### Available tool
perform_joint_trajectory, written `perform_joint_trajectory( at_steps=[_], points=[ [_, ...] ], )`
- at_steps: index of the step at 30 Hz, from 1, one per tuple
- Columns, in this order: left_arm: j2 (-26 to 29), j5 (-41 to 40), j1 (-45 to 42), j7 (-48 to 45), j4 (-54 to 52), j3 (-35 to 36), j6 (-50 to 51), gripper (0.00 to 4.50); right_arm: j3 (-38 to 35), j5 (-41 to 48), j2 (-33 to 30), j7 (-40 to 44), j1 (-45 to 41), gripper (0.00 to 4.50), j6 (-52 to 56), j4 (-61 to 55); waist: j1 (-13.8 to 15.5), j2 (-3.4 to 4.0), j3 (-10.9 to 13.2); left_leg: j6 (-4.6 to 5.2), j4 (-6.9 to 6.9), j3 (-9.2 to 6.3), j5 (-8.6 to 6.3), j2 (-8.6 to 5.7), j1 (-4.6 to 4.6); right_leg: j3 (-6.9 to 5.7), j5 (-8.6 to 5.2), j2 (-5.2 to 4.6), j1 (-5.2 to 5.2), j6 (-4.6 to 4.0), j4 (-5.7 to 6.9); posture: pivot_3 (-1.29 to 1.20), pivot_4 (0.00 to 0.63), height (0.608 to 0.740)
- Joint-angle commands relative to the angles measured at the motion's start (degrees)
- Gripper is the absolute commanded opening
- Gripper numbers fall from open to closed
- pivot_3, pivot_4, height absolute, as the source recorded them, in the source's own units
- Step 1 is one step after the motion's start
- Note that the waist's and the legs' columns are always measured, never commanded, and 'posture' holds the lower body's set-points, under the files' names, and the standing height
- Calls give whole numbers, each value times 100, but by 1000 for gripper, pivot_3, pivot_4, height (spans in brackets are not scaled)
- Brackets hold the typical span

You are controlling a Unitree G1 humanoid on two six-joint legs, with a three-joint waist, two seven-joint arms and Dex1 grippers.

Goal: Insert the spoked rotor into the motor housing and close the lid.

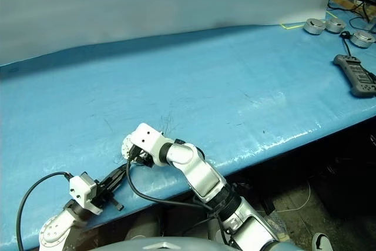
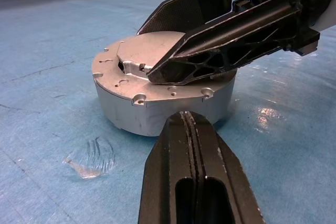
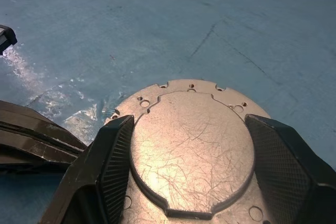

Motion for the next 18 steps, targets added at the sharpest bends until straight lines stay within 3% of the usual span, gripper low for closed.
perform_joint_trajectory(
  at_steps=[1, 6, 11, 18],
  points=[
    [27, 11, -2, -10, -14, -8, -54, 0, -36, -162, -83, -96, -14, 3043, 225, 201, 0, 0, 0, 0, 0, 0, 0, 0, 0, 0, 0, 0, 0, 0, 0, 0, 150, 740],
    [-36, -624, -70, 392, -526, 326, 728, 0, -71, -56, -60, -44, 11, 3043, 320, 169, 1, 0, -1, 0, 0, -2, 0, 0, 1, 0, 0, 0, 1, 0, 0, 0, 150, 740],
    [133, -1384, -583, 1745, -1518, 837, 2664, 0, -76, -25, -65, -13, 33, 3043, 355, 159, 27, 2, 1, 1, 6, -22, 1, 1, 0, -14, 0, 1, 6, 0, 2, 0, 150, 740],
    [716, -2013, -1368, 2272, -2152, 753, 4938, 0, -88, -24, -39, -18, 38, 3043, 331, 243, 1, 1, -1, 0, 2, -27, 1, -3, 1, -14, 0, 6, 15, 0, 1, 0, 150, 740]
  ],
)
